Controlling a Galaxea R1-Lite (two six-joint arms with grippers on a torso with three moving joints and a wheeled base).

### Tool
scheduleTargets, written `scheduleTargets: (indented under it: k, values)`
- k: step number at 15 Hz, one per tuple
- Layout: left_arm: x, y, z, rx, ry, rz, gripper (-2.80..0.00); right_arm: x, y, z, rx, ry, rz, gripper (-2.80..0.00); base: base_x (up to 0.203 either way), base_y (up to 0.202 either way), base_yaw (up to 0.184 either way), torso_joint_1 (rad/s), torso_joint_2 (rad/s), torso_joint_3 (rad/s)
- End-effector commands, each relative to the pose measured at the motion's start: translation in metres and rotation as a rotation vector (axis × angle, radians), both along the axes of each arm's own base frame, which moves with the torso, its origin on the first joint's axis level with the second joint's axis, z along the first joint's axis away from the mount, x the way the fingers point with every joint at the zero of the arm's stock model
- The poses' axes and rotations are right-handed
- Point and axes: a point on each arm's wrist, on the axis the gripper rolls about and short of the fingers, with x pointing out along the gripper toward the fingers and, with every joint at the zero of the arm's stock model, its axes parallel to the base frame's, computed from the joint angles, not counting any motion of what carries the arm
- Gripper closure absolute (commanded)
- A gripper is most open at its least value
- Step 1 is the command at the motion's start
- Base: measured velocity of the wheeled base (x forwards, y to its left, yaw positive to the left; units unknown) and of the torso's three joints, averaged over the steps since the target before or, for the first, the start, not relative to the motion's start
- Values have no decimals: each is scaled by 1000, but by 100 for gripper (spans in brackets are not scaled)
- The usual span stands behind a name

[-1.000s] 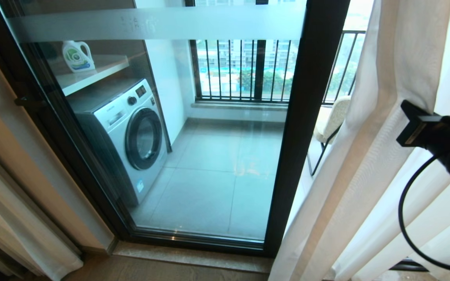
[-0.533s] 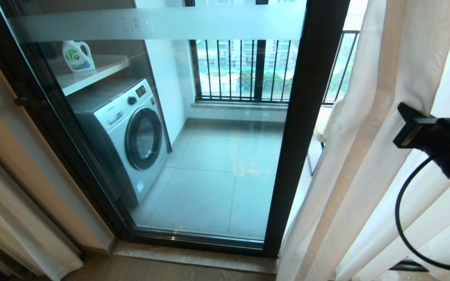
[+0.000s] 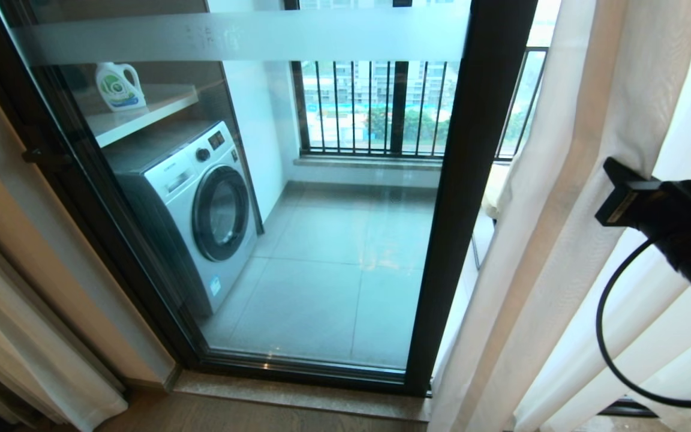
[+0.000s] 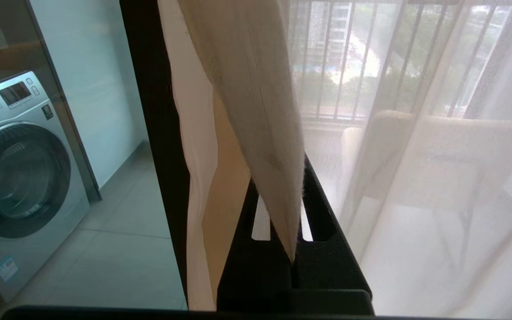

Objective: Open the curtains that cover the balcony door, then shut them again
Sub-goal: Pull the inner curtains open on both sides

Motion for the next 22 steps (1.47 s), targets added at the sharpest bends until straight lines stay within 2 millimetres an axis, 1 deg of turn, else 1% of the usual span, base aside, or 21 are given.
scheduleTargets:
  k: [1,3,5,22]
  values:
    - [0,0,0,0,-1,-1,0,1,0,-1,0,-1,-1,0,0,0,0,0,0,0]
    - [0,0,0,-1,-1,-2,0,1,0,-1,2,-8,-1,0,2,-23,6,-1,3,2]
    - [0,0,0,-2,-1,0,0,2,1,-2,2,-10,-1,0,1,-129,7,0,4,2]
    - [0,0,0,-19,-2,0,0,0,0,-1,3,-15,-1,0,0,-188,2,2,3,2]
